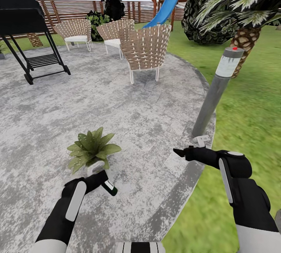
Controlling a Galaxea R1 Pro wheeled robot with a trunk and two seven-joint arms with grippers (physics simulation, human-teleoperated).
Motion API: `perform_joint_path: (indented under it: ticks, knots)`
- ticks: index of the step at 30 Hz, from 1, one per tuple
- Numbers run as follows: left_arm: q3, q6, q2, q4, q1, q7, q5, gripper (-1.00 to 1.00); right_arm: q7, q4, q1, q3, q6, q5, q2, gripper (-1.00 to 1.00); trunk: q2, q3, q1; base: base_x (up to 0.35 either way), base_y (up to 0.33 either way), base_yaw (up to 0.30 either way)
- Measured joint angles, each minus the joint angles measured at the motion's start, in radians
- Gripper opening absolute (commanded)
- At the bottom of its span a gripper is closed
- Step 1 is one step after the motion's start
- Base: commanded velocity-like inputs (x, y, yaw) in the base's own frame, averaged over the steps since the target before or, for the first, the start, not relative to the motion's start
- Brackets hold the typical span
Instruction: Pick up the pesticide atomizer in the garden and spray insectifuge to fully cover both potted plants in the garden.
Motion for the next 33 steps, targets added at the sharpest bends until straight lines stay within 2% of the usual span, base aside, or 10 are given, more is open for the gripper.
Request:
perform_joint_path:
  ticks: [2, 3, 5, 9, 12, 15, 17, 19, 22, 33]
  knots:
    - [-0.011, -0.005, -0.011, 0.001, -0.001, 0.038, 0.0, -1.0, -0.001, 0.0, 0.0, 0.001, 0.002, 0.0, 0.0, 1.0, 0.0, 0.0, 0.0, -0.002, -0.005, 0.0]
    - [-0.018, -0.024, -0.024, 0.002, -0.001, 0.086, 0.0, -1.0, -0.001, 0.0, 0.0, 0.002, 0.003, 0.0, 0.0, 1.0, 0.0, 0.0, 0.0, -0.001, -0.002, 0.0]
    - [-0.036, -0.054, -0.032, 0.004, -0.001, 0.143, 0.003, -1.0, 0.0, 0.0, 0.0, 0.004, -0.002, -0.001, 0.0, 1.0, 0.0, 0.0, 0.0, 0.0, -0.001, 0.0]
    - [-0.095, -0.08, -0.038, 0.016, -0.002, 0.18, 0.008, -1.0, 0.001, 0.0, 0.001, 0.008, -0.006, -0.001, 0.002, 1.0, 0.0, 0.0, 0.0, 0.007, -0.037, 0.0]
    - [-0.106, -0.089, -0.04, 0.025, -0.001, 0.184, 0.005, -1.0, 0.001, 0.0, 0.001, 0.008, -0.006, -0.001, 0.003, 1.0, 0.0, 0.0, 0.0, 0.091, -0.226, 0.015]
    - [-0.142, -0.099, -0.042, 0.049, -0.002, 0.185, 0.009, -1.0, 0.0, 0.0, 0.001, 0.009, -0.005, -0.001, 0.005, 1.0, 0.0, 0.0, 0.0, 0.137, -0.299, 0.171]
    - [-0.148, -0.101, -0.043, 0.054, -0.003, 0.185, 0.009, -1.0, 0.0, 0.0, 0.005, 0.013, -0.006, 0.0, 0.011, 1.0, 0.0, 0.0, 0.0, 0.145, -0.312, 0.244]
    - [-0.153, -0.117, -0.046, 0.058, -0.003, 0.188, 0.01, -1.0, -0.001, 0.0, 0.02, 0.062, -0.007, 0.005, 0.02, 1.0, 0.0, 0.0, 0.0, 0.151, -0.317, 0.27]
    - [-0.154, -0.13, -0.052, 0.059, -0.005, 0.211, 0.011, -1.0, -0.001, 0.0, 0.026, 0.089, -0.008, 0.008, 0.023, 1.0, 0.0, 0.0, 0.0, 0.164, -0.317, 0.277]
    - [-0.159, -0.136, -0.066, 0.062, -0.013, 0.248, 0.013, -1.0, 0.0, -0.001, 0.03, 0.101, -0.007, 0.01, 0.021, 1.0, 0.0, 0.0, 0.0, 0.193, -0.307, 0.282]
